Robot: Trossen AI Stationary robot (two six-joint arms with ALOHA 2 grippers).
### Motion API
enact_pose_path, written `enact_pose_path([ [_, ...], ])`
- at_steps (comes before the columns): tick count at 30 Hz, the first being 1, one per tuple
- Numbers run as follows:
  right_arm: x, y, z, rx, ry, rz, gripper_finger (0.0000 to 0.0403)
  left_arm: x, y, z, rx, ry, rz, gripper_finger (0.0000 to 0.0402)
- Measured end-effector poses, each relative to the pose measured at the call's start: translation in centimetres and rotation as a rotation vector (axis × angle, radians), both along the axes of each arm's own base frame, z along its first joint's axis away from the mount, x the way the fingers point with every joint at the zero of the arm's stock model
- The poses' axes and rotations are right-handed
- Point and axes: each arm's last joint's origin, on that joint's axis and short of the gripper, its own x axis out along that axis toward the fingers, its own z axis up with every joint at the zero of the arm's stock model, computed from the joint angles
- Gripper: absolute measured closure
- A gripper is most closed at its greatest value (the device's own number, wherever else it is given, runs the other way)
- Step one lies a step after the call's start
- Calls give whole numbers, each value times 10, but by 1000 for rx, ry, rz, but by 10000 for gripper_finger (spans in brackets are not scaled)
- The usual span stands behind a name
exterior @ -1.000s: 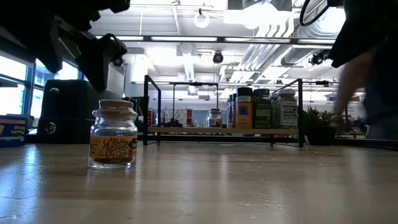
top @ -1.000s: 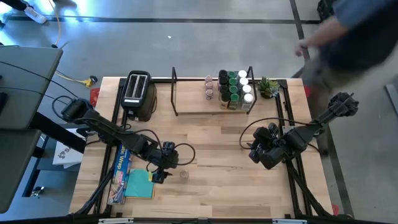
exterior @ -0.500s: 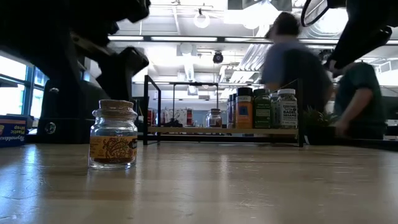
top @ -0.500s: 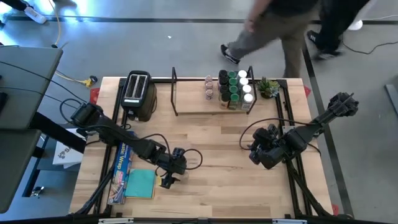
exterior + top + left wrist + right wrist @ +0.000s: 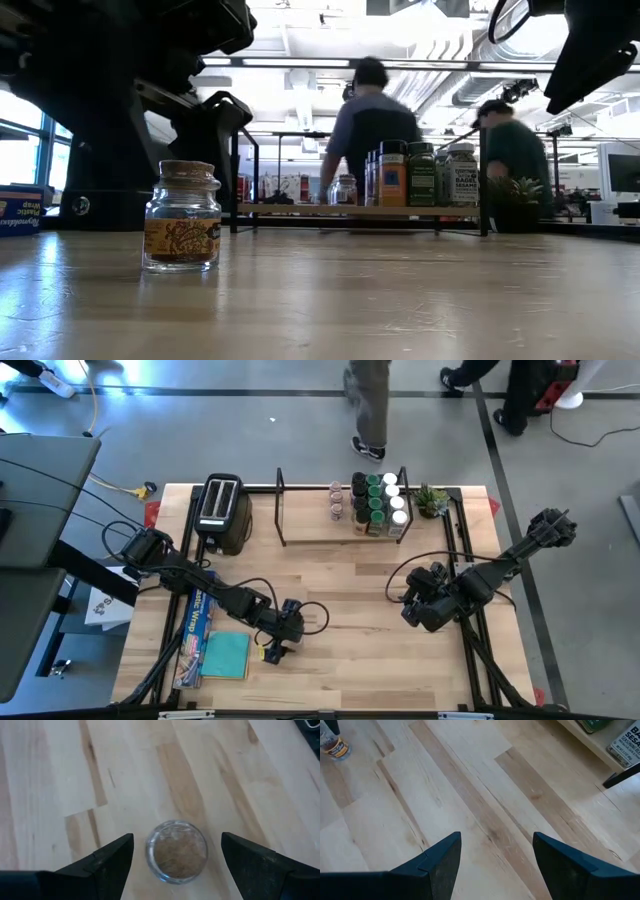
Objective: Shelf spices
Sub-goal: Put the brown seasoning bottle on the shelf and align it with the other brown seasoning bottles
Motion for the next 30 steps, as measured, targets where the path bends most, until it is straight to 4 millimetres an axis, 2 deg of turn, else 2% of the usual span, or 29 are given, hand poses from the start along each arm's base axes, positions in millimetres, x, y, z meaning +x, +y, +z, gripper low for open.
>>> enact_pose_path([
  [7,0,0,0,-1,0,1,163,1,0,0,10,-14,14,107],
  [12,0,0,0,-8,-3,0,163,1,0,1,9,-21,13,125],
  [17,0,0,0,-8,-3,0,163,2,0,2,3,-32,13,164],
  [25,0,0,0,-11,2,1,163,3,-1,3,-2,-40,14,248],
  [30,0,-1,0,-12,2,1,163,3,-1,4,-5,-46,14,277],
])
